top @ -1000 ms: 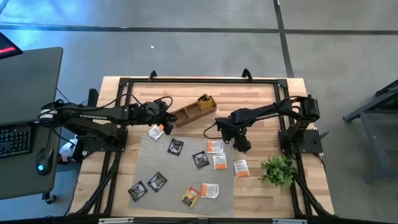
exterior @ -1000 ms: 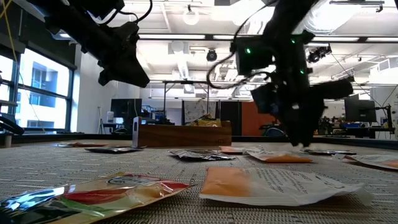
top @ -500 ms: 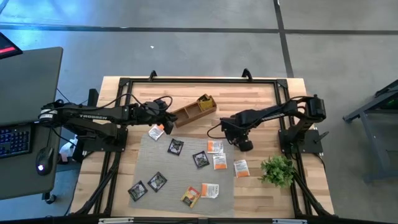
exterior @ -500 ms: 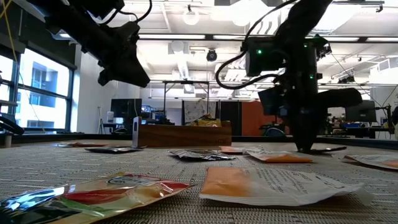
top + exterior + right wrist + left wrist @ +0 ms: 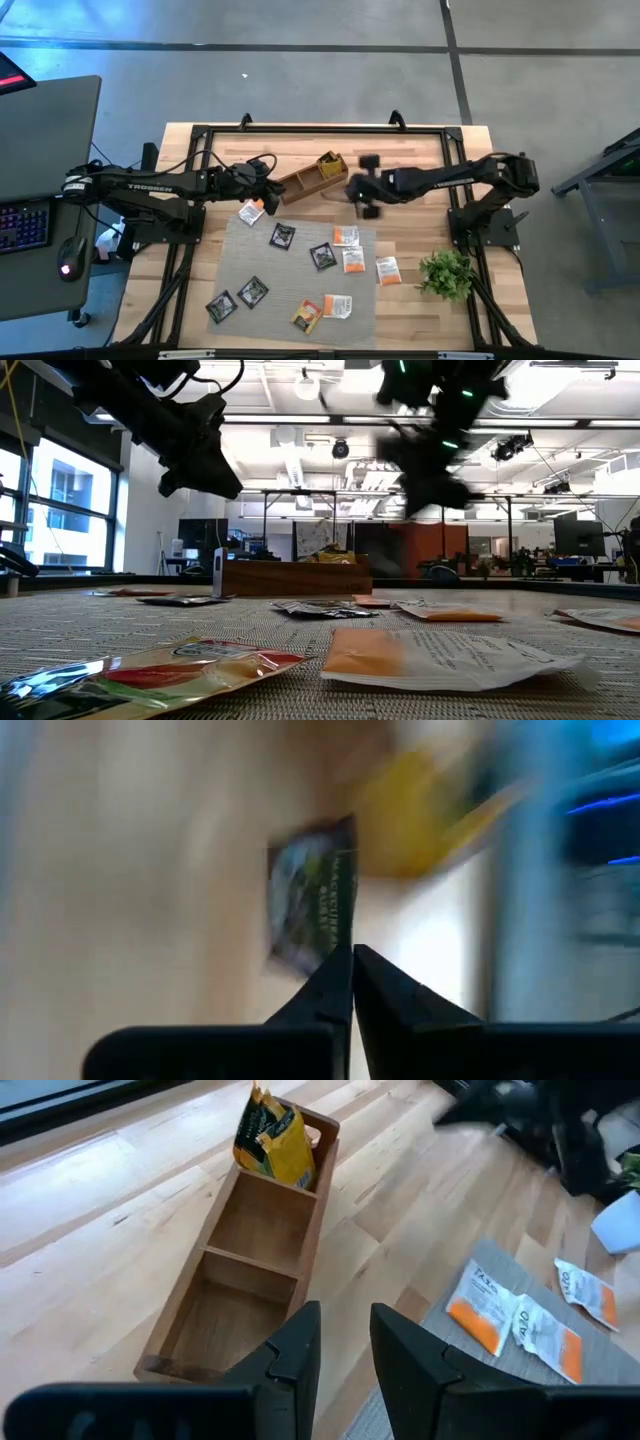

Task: Pick & Place Tea
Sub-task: Put the violet tea bag into the middle section of the wooden organizer

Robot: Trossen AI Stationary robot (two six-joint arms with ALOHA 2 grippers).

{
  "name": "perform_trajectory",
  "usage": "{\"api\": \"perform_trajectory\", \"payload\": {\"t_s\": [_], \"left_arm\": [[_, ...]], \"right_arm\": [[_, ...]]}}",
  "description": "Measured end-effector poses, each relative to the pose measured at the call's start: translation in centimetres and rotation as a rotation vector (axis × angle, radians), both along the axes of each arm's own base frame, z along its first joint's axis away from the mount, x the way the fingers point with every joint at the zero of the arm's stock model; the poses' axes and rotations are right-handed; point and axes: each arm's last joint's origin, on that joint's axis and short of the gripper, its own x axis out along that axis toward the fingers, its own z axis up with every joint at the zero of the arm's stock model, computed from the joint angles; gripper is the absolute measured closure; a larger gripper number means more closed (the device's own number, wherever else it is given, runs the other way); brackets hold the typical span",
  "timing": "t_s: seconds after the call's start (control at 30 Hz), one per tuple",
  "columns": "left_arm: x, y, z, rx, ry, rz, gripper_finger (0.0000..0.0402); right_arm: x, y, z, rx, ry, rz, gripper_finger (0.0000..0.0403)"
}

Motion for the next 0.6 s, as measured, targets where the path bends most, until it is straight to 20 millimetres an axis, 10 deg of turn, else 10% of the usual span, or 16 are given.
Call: {"api": "perform_trajectory", "payload": {"t_s": [0.27,0.6], "left_arm": [[0.0,0.0,0.0,0.008,0.009,0.006,0.0312],[0.0,0.0,-0.1,0.012,0.011,-0.001,0.0312]], "right_arm": [[4.0,-1.6,0.8,-0.061,-0.409,0.228,0.0400],[4.5,-1.5,-0.5,0.052,-0.371,0.387,0.0373]]}}
